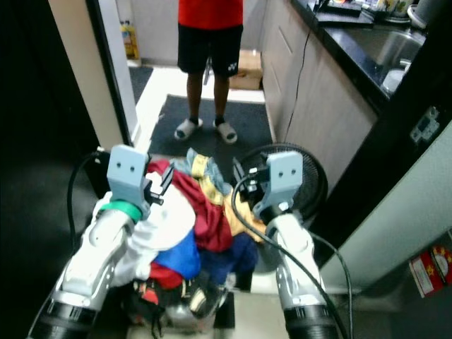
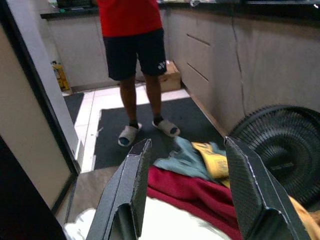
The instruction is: Clothes washing
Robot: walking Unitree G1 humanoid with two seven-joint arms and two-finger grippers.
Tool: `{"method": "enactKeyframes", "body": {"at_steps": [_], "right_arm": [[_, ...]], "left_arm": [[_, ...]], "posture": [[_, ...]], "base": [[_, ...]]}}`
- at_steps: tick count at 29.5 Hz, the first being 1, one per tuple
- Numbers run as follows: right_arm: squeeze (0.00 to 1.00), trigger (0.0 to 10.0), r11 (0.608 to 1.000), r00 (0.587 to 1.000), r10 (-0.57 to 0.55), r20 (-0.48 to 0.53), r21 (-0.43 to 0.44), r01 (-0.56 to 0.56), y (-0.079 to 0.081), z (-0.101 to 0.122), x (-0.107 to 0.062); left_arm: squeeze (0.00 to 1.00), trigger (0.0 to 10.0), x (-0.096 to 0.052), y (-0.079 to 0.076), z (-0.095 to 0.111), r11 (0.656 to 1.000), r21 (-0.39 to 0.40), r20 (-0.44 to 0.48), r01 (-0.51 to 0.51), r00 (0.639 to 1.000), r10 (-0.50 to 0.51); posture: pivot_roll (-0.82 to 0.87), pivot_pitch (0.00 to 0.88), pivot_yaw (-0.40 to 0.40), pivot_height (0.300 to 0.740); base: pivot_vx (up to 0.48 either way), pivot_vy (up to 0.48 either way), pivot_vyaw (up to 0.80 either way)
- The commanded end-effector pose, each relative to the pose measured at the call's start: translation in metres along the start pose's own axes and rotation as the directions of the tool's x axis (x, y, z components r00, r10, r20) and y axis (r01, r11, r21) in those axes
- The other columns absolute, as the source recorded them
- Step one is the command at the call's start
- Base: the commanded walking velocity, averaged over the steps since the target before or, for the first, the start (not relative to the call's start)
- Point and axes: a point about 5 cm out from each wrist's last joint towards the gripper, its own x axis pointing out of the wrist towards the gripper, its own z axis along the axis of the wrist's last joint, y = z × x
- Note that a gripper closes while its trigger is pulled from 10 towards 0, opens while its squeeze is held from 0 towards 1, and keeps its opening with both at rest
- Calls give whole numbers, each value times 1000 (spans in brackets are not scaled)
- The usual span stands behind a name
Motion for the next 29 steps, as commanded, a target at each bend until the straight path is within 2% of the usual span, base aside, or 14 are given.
{"method": "enactKeyframes", "body": {"at_steps": [1, 8, 13, 16, 17, 20, 23, 26, 29], "right_arm": [[0, 10000, 1000, 1000, 9, -13, -5, -9, 2, -3, -2], [0, 10000, 1000, 1000, 10, -14, -6, -10, 2, -4, -2], [0, 10000, 1000, 1000, 14, -22, -19, -14, 2, -6, -3], [0, 10000, 998, 998, 6, -64, -60, -10, -2, -17, -9], [0, 10000, 998, 998, 6, -64, -60, -10, -2, -17, -9], [0, 10000, 994, 996, -5, -92, -106, -5, -7, -25, -13], [0, 10000, 987, 994, 8, -112, -161, -26, -9, -29, -15], [0, 10000, 988, 992, 18, -127, -153, -37, -10, -31, -17], [0, 10000, 987, 982, 40, -182, -147, -67, -12, -39, -22]], "left_arm": [[0, 10000, -2, 2, -6, 1000, -5, -21, -10, 1000, 9], [0, 10000, -2, 2, -6, 1000, -9, -25, -12, 1000, 12], [0, 10000, -3, 1, -10, 1000, -3, -50, 0, 999, 0], [0, 10000, -13, -4, -28, 996, 3, -122, 85, 989, -84], [0, 10000, -13, -4, -28, 996, 3, -122, 85, 989, -84], [0, 10000, -24, -11, -50, 987, -60, -212, 150, 964, -159], [0, 10000, -34, -17, -64, 966, -179, -276, 187, 933, -232], [0, 10000, -39, -18, -69, 955, -217, -302, 202, 916, -263], [0, 10000, -42, -13, -73, 963, -218, -309, 156, 925, -220]], "posture": [[-6, 63, 28, 740], [-6, 64, 28, 740], [-7, 65, 29, 740], [-5, 65, 29, 740], [-5, 65, 29, 740], [-5, 67, 32, 740], [-5, 67, 32, 740], [-6, 69, 35, 740], [-3, 71, 35, 740]], "base": [[465, 0, 0], [364, 0, 0], [0, 0, 0], [0, 0, 0], [0, 0, 0], [0, 0, 0], [0, 0, 0], [0, 0, 0], [0, 0, 0]]}}
